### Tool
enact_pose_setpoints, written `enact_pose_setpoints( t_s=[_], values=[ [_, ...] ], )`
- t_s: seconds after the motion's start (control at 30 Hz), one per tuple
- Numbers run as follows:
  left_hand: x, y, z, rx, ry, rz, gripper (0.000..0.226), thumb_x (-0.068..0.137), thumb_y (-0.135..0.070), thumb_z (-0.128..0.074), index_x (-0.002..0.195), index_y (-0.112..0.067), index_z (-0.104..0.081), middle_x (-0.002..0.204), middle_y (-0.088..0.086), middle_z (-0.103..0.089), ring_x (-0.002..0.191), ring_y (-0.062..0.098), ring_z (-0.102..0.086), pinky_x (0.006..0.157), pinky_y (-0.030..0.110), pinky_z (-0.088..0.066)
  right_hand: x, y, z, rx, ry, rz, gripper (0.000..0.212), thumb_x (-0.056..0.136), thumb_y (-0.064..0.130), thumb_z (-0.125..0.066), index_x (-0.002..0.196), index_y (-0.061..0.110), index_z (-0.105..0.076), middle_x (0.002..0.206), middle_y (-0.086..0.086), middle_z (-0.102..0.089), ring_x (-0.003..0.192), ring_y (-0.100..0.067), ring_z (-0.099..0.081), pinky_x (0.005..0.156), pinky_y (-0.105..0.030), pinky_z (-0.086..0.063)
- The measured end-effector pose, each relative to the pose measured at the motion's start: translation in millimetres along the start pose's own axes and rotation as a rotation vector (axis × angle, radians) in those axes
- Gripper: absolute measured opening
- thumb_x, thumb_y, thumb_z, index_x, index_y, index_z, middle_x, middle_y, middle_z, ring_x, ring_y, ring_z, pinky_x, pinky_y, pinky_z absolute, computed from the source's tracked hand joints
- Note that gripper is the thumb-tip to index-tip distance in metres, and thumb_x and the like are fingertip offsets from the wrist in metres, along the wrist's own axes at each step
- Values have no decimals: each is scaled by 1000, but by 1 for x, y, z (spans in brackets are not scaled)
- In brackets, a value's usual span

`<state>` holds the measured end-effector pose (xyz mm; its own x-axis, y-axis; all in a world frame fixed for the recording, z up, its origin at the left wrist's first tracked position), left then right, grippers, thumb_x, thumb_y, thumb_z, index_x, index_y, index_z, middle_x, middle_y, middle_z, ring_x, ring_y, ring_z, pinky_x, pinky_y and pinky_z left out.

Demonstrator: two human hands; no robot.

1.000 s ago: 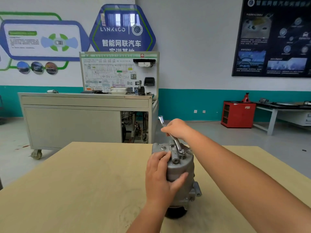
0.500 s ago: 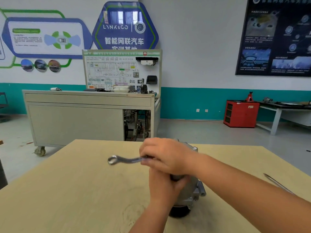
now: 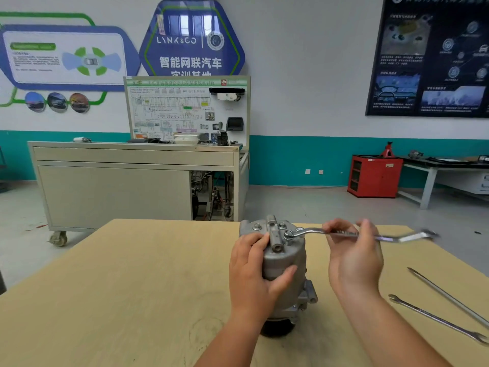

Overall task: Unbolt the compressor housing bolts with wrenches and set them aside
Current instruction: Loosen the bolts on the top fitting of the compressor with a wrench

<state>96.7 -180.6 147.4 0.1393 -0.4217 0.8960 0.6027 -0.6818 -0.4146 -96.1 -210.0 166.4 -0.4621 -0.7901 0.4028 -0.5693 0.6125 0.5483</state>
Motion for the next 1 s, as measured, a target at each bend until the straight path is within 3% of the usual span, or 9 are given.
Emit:
enact_pose_setpoints(
  t_s=[0.1, 0.23, 0.33, 0.4, 0.5, 0.57, 0.7, 0.83, 1.0],
  values=[
    [0, -4, 1, 25, 17, 3, 62, 69, -47, -64, 111, -1, -64, 115, 8, -58, 111, 13, -42, 100, 22, -32, 41, -30, 5, -174, -199, -282, 15, 101, 19, -38, 89, 14, -45, 62, -4, -54, 54, -14, -54, 60, -29, -51],
    [1, -3, 1, 24, 17, 9, 62, 70, -48, -64, 111, -1, -65, 116, 7, -58, 112, 12, -42, 100, 20, -31, 68, -69, -24, -705, 71, -488, 11, 98, 19, -47, 93, 9, -51, 73, -4, -55, 59, -11, -56, 45, -22, -48],
    [1, -2, 1, 18, 8, -1, 62, 70, -47, -64, 112, -1, -64, 119, -2, -51, 112, 12, -42, 100, 19, -30, 79, -81, -51, -1124, 312, -458, 21, 93, 25, -56, 101, 6, -58, 73, 1, -62, 60, -9, -59, 53, -21, -42],
    [1, -2, 1, 15, 1, -10, 62, 70, -47, -65, 111, -1, -64, 119, -5, -49, 112, 12, -42, 100, 20, -31, 79, -90, -72, -1296, 463, -414, 22, 91, 26, -60, 92, 5, -63, 71, 0, -65, 63, -12, -61, 60, -24, -42],
    [0, -1, -1, 27, -10, -11, 61, 69, -47, -65, 110, -1, -65, 116, 5, -57, 112, 15, -43, 100, 23, -33, 64, -108, -109, -1369, 718, -352, 25, 88, 29, -65, 84, 5, -69, 70, 0, -68, 64, -10, -64, 69, -22, -52],
    [0, 0, -1, 24, -15, -14, 60, 70, -46, -66, 111, -3, -63, 117, 5, -57, 112, 15, -44, 101, 22, -32, 43, -117, -131, -1349, 916, -325, 23, 86, 33, -66, 86, 11, -71, 70, 5, -69, 61, -3, -64, 63, -15, -49],
    [1, -1, 0, 1, -18, -26, 58, 70, -46, -66, 117, -13, -54, 120, -1, -51, 113, 13, -43, 102, 20, -31, 8, -112, -161, -1311, 1200, -236, 12, 86, 36, -65, 77, 28, -69, 70, 12, -69, 65, 3, -64, 67, -14, -46],
    [0, 0, -2, 23, -3, -4, 62, 70, -47, -65, 115, -5, -62, 119, 9, -59, 114, 16, -43, 99, 25, -34, -26, -99, -178, -1422, 1437, -66, 14, 93, 31, -56, 84, 26, -65, 77, 13, -66, 69, 5, -58, 65, -7, -42],
    [-1, 7, -5, 18, 35, 73, 63, 69, -50, -64, 113, -6, -65, 119, 10, -58, 114, 16, -44, 94, 32, -42, -53, -88, -176, -1399, 1503, -7, 21, 98, 26, -46, 105, 17, -64, 77, 15, -58, 70, 4, -54, 61, -7, -40]
  ],
)
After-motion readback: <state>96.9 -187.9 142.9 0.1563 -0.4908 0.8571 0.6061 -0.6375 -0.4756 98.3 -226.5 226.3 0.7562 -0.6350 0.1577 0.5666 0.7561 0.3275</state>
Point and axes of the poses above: each hand's wrist, its own x-axis towards the middle knuckle, its own z-axis out of the back of the hand, y = z × x, the point moved 9 cm from there along x, towards the middle knuckle
